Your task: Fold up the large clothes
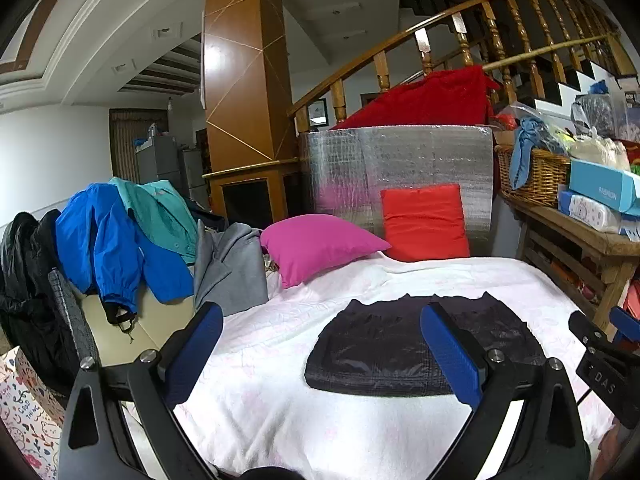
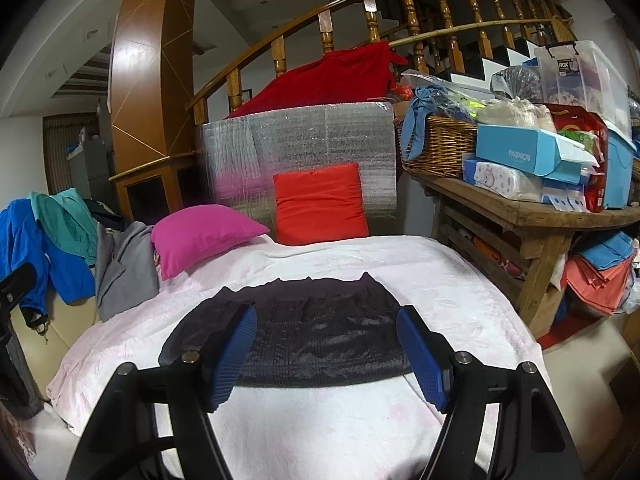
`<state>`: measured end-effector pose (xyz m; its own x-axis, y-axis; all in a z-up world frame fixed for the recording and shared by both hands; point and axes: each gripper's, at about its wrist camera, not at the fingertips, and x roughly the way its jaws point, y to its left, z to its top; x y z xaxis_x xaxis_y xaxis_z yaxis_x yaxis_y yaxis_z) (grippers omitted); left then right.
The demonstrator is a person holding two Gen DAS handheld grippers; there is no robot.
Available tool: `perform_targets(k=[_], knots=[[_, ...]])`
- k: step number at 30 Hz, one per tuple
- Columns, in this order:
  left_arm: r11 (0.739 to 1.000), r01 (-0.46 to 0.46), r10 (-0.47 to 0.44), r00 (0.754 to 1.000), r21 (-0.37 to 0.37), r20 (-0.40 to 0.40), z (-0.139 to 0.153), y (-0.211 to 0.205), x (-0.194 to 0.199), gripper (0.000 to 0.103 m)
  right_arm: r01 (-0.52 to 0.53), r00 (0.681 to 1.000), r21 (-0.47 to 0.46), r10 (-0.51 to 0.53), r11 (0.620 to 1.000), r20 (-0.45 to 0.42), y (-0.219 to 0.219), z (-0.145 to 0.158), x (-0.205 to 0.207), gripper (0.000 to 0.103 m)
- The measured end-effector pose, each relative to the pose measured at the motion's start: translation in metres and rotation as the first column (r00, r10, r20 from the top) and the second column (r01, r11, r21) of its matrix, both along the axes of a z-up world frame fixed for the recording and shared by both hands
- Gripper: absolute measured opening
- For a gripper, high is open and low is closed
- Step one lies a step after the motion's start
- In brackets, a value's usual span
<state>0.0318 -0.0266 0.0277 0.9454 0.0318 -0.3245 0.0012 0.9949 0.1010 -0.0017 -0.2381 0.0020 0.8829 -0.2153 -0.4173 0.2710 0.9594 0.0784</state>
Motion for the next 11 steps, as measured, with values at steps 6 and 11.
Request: perform_targets(k=[6, 11], knots=[[1.000, 0.008, -0.008, 1.000, 0.014, 0.000, -0.002, -0.009, 0.013, 0.099, -0.008, 1.000, -0.003, 0.008, 1.000, -0.020, -0.005, -0.004, 0.021, 0.076], [1.000, 0.006, -0.006, 0.997, -0.003, 0.074, -0.005, -0.011, 0.028, 0.099, 0.010, 1.000, -0.008, -0.010, 1.000, -0.027, -0.013, -0.005, 0.042, 0.076]])
